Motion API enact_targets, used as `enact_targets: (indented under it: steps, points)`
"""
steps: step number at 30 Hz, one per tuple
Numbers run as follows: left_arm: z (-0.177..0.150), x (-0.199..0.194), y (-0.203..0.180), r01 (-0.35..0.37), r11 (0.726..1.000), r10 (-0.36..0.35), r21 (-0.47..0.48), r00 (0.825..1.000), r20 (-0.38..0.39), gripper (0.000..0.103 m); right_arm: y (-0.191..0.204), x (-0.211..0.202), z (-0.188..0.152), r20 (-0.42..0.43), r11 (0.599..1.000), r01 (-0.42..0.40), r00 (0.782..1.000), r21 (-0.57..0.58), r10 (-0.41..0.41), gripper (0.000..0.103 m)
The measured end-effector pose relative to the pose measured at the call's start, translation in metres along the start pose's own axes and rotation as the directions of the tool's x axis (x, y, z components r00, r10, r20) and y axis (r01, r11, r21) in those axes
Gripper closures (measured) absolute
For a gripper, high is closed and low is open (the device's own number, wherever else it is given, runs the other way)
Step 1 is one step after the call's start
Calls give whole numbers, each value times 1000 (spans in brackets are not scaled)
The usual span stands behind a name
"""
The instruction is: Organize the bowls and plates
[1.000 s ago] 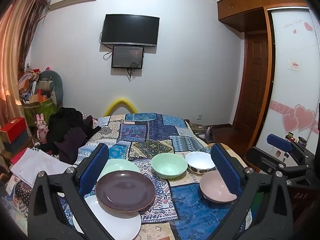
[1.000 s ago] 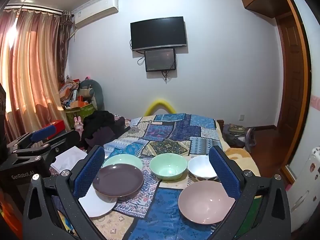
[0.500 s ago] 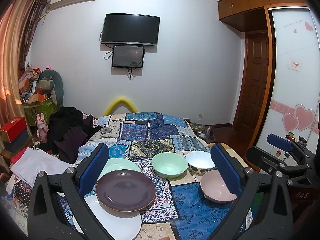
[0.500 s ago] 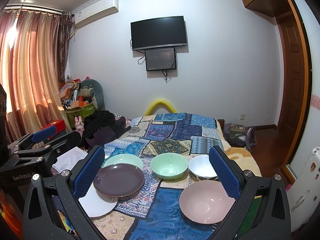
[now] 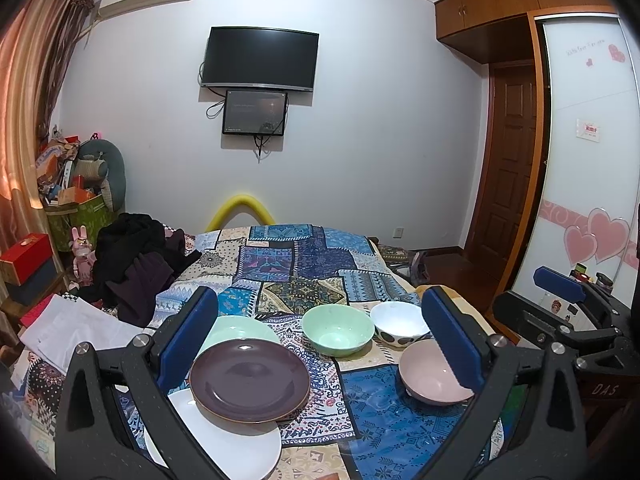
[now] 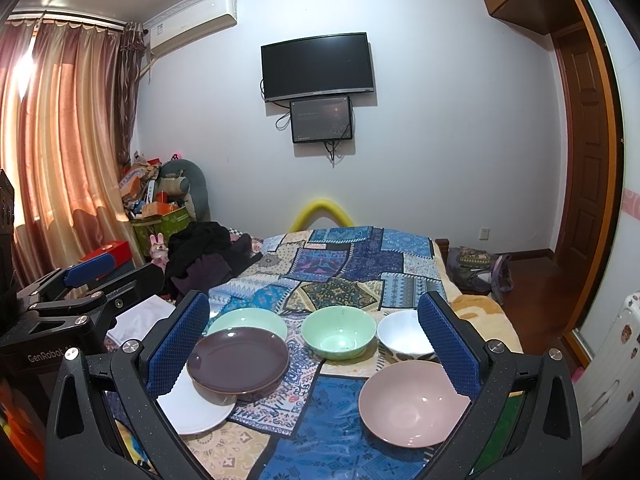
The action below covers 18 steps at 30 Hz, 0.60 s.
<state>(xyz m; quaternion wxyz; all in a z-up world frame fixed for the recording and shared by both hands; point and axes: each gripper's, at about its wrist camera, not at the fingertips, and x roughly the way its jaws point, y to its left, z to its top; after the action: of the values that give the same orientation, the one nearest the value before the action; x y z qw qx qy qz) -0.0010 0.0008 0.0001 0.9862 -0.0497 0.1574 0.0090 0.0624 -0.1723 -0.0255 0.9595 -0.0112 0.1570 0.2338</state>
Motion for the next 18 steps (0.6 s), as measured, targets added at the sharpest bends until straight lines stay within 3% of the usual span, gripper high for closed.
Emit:
enact_targets:
  steps: [18]
  points:
    - [-1,4,0,3,1000,-3,-6,1000,-9,0,2,1,1,-10,1000,-1,1000,2,1,0]
